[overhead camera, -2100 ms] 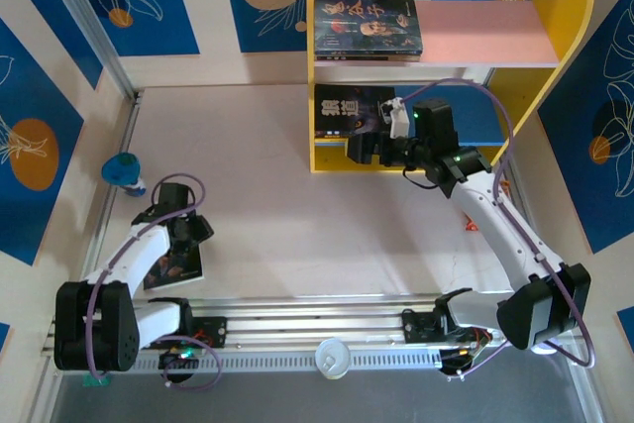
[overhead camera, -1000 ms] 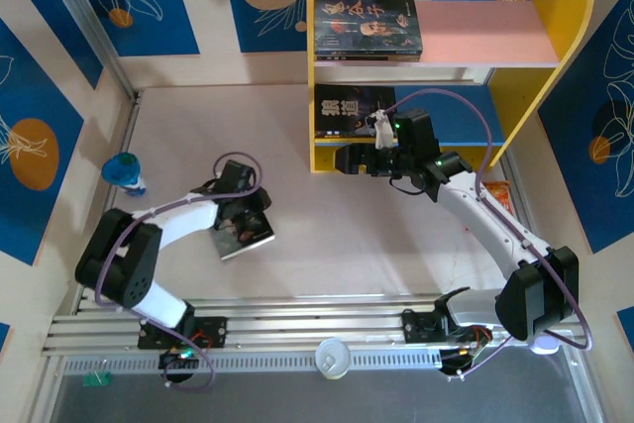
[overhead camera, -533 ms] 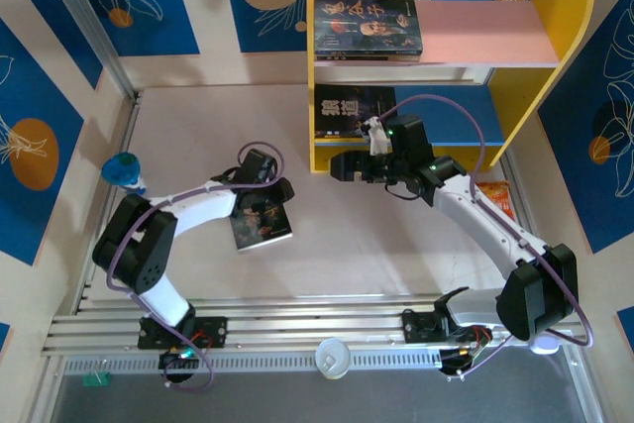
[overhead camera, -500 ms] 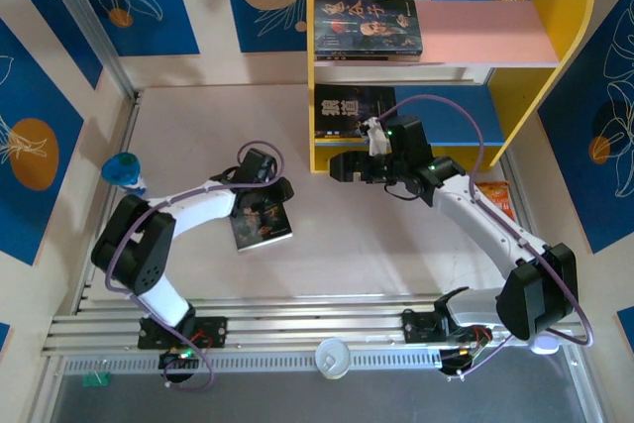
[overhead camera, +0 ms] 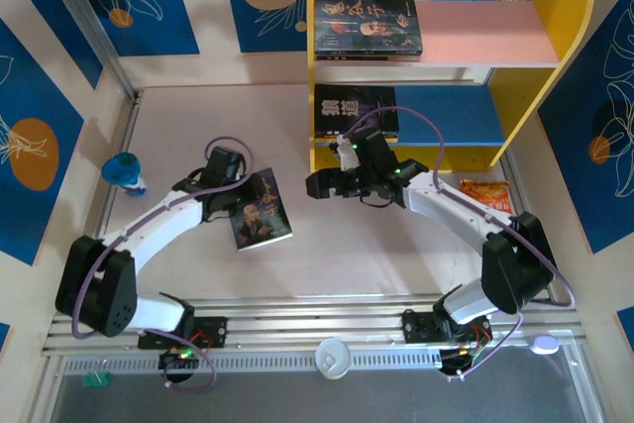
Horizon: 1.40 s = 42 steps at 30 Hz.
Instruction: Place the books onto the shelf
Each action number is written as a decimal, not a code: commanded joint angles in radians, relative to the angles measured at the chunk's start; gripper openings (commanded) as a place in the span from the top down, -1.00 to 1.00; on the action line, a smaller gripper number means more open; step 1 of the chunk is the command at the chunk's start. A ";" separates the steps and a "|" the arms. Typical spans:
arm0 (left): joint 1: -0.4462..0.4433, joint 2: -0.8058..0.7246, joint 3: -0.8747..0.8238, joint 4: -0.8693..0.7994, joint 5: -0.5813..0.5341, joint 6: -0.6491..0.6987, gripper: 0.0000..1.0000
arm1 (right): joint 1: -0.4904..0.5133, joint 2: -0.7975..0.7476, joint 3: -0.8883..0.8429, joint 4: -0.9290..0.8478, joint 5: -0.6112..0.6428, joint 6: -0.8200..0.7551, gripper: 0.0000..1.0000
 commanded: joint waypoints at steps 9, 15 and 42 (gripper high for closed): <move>0.147 -0.141 -0.133 -0.129 0.023 0.110 -0.11 | 0.101 0.257 0.146 0.002 0.040 -0.011 -0.56; 0.169 -0.140 -0.192 -0.101 0.050 0.111 -0.11 | 0.133 0.396 0.260 -0.037 0.082 -0.039 -0.49; 0.207 -0.076 -0.251 0.000 0.135 0.113 -0.11 | 0.173 0.675 0.511 -0.126 0.076 -0.089 -0.25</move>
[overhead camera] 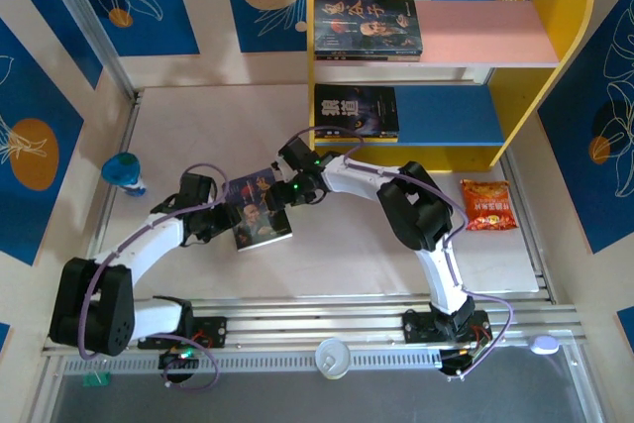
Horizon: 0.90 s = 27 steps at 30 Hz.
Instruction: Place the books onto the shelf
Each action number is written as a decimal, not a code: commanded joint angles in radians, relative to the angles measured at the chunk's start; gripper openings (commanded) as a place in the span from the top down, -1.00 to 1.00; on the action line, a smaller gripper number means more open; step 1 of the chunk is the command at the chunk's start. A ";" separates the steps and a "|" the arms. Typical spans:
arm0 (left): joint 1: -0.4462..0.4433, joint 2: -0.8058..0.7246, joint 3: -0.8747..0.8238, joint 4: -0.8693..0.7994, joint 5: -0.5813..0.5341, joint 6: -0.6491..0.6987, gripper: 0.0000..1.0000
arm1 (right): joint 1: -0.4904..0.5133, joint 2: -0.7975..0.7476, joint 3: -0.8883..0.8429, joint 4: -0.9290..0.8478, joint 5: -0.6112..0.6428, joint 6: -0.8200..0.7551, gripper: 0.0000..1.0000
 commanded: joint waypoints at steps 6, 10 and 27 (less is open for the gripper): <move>0.018 0.030 -0.022 0.040 0.035 0.015 -0.11 | 0.020 0.053 0.043 -0.028 -0.023 -0.019 -0.21; 0.018 0.053 -0.026 0.057 0.047 0.015 -0.11 | 0.027 0.071 0.034 -0.027 -0.026 -0.016 -0.14; 0.025 0.148 -0.022 0.122 0.083 0.015 -0.11 | 0.034 0.076 -0.111 0.051 -0.081 0.019 0.49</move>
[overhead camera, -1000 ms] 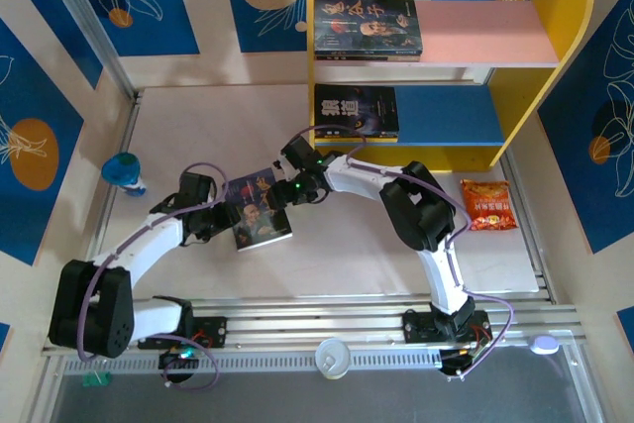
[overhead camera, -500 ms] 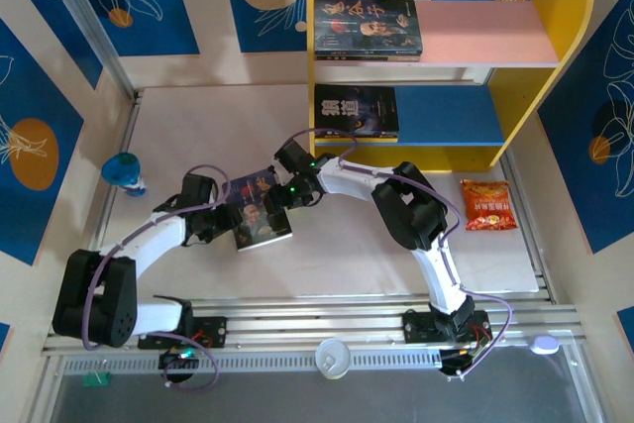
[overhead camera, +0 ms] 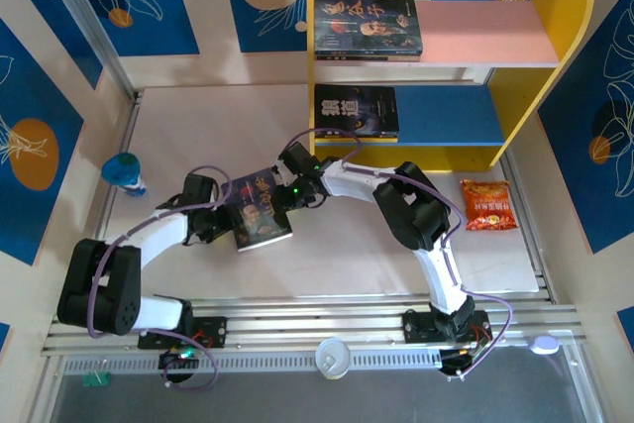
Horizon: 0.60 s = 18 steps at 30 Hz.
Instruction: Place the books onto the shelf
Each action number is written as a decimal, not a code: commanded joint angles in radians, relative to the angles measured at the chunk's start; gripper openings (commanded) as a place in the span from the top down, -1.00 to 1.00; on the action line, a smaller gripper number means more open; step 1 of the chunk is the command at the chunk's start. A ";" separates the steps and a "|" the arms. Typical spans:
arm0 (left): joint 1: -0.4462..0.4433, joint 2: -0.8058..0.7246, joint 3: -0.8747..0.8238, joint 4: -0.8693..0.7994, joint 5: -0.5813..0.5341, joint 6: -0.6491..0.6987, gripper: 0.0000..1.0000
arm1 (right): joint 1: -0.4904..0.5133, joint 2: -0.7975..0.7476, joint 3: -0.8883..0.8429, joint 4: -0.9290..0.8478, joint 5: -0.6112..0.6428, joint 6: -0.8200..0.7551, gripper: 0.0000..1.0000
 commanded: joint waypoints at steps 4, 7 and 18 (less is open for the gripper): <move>0.007 0.062 -0.006 0.066 0.063 0.009 -0.10 | 0.027 0.057 -0.073 -0.005 -0.119 0.023 0.55; 0.008 0.068 -0.011 0.098 0.093 0.003 -0.10 | 0.027 0.055 -0.081 0.015 -0.155 0.030 0.58; 0.008 -0.062 -0.001 0.128 0.200 0.015 -0.09 | 0.027 0.061 -0.095 0.072 -0.260 0.053 0.65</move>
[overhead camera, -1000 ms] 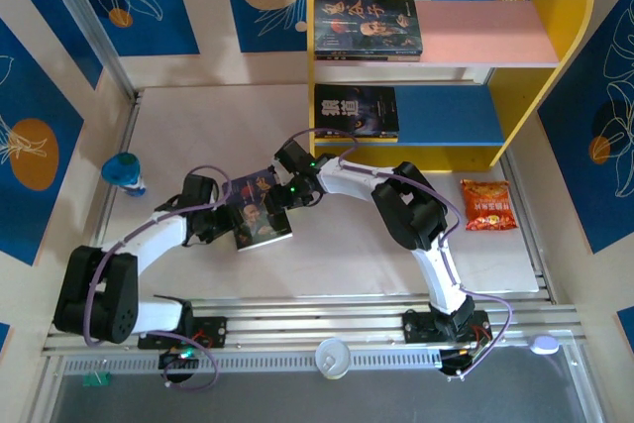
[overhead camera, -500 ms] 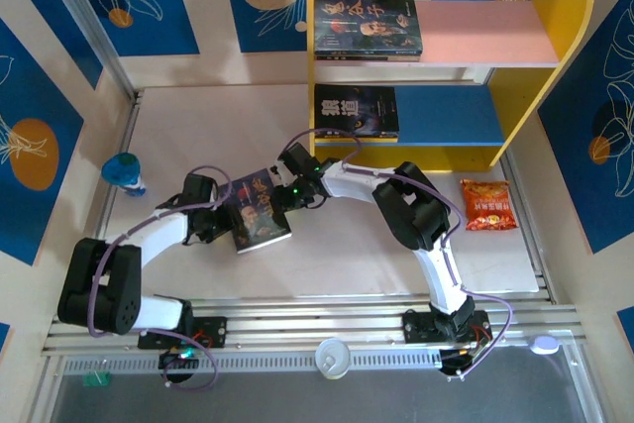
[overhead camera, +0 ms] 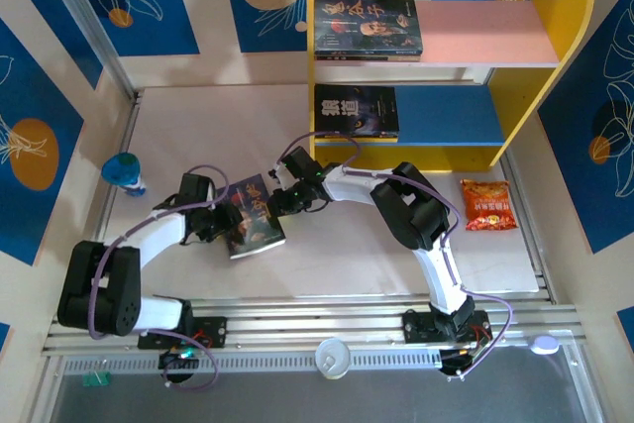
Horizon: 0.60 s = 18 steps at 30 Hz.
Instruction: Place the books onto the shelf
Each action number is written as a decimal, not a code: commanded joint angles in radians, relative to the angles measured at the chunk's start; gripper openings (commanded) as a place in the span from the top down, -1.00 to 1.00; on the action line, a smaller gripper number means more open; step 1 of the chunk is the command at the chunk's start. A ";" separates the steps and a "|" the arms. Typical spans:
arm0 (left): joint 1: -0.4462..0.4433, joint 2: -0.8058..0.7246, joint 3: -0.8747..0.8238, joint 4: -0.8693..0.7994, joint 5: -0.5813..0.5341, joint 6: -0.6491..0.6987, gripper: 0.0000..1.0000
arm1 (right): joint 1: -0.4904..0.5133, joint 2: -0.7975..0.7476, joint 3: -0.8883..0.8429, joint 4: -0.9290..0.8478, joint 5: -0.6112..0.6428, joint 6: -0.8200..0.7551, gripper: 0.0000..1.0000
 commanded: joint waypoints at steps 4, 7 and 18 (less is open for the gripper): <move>-0.011 -0.082 0.024 0.057 0.111 0.036 -0.09 | 0.024 0.056 -0.028 -0.061 -0.089 0.012 0.63; -0.009 -0.082 0.027 0.039 0.097 0.043 -0.07 | 0.018 0.055 -0.026 -0.062 -0.092 0.011 0.61; -0.010 -0.070 0.011 0.083 0.121 0.028 0.24 | 0.006 0.046 -0.036 -0.055 -0.098 0.016 0.26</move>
